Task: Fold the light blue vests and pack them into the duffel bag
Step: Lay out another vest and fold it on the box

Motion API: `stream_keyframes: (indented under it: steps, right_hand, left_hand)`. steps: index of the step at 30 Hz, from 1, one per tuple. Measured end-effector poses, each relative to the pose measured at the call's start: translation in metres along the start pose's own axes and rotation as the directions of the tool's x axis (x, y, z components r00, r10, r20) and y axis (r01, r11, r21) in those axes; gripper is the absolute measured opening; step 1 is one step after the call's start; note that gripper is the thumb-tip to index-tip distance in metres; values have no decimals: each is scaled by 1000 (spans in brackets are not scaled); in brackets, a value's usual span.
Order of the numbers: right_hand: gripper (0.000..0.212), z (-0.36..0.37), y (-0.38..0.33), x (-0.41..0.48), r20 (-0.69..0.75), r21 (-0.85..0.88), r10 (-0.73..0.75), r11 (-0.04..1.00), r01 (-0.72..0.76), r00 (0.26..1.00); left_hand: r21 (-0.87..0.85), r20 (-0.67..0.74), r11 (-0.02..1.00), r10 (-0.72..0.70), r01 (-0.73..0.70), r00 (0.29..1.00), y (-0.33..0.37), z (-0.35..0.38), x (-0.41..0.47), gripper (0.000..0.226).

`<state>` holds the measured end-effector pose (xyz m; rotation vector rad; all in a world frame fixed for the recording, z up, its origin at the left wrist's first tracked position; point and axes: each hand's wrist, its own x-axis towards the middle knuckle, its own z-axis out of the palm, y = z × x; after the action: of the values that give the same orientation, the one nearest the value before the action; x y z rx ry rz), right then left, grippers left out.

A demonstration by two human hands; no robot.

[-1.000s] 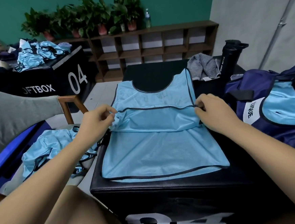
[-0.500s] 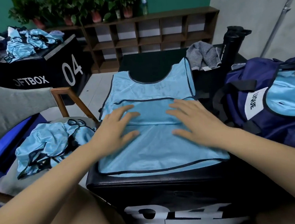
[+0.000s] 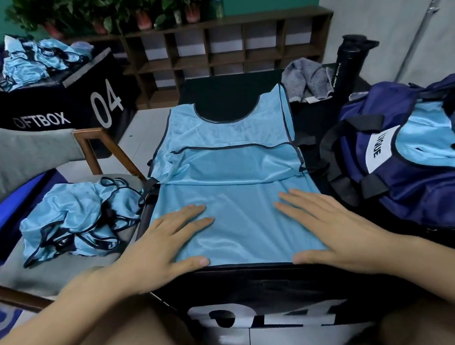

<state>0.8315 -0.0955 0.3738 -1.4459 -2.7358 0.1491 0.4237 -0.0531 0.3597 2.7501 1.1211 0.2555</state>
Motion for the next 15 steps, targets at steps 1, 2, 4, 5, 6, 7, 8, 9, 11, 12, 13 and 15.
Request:
stream_keyframes:
  steps: [1, 2, 4, 5, 6, 7, 8, 9, 11, 12, 13, 15]
  right_hand:
    - [99, 1, -2, -4, -1, 13, -3, 1000, 3, 1000]
    - [100, 1, -4, -6, 4, 20, -6, 1000, 6, 1000]
    - [99, -4, -5, -7, 11, 19, -10, 1000, 10, 1000]
    - [97, -9, -4, -4, -9, 19, -5, 1000, 5, 1000]
    - [94, -15, -2, 1, -48, 26, 9, 1000, -7, 999]
    - [89, -22, 1, 8, -100, 41, 31, 999, -27, 995]
    - [82, -28, 6, 18, -162, 58, 61, 997, -52, 985]
    - [75, -34, 12, 29, -226, 74, 99, 994, -84, 969]
    - [61, -45, 28, 57, -327, 117, 196, 979, -167, 924]
    - [54, -49, 36, 73, -357, 143, 253, 966, -215, 899]
    - [48, -53, 45, 88, -364, 170, 313, 948, -267, 877]
    - [40, -60, 64, 116, -302, 195, 416, 908, -371, 858]
  left_hand:
    - [5, 3, 1000, 8, -8, 1000, 0, 1, -1, 78]
    - [7, 6, 1000, 16, -16, 1000, 0, 0, -1, 79]
    - [-19, 7, 1000, 21, -21, 1000, -1, -4, 1, 79]
    - [-52, 1, 999, 14, -14, 1000, -2, -8, 5, 78]
    - [-86, -13, 996, -1, 0, 1000, -4, -13, 9, 75]
    - [-114, -37, 993, -24, 19, 999, -6, -20, 16, 72]
    - [-142, -71, 989, -52, 42, 996, -10, -27, 24, 67]
    - [-174, -111, 983, -82, 62, 990, -15, -33, 34, 61]
    - [-229, -208, 968, -151, 102, 966, -30, -46, 56, 45]
    - [-250, -262, 959, -197, 131, 945, -39, -52, 68, 37]
    - [-275, -305, 947, -252, 168, 918, -48, -57, 80, 29]
    - [-341, -337, 905, -370, 254, 866, -66, -67, 104, 15]
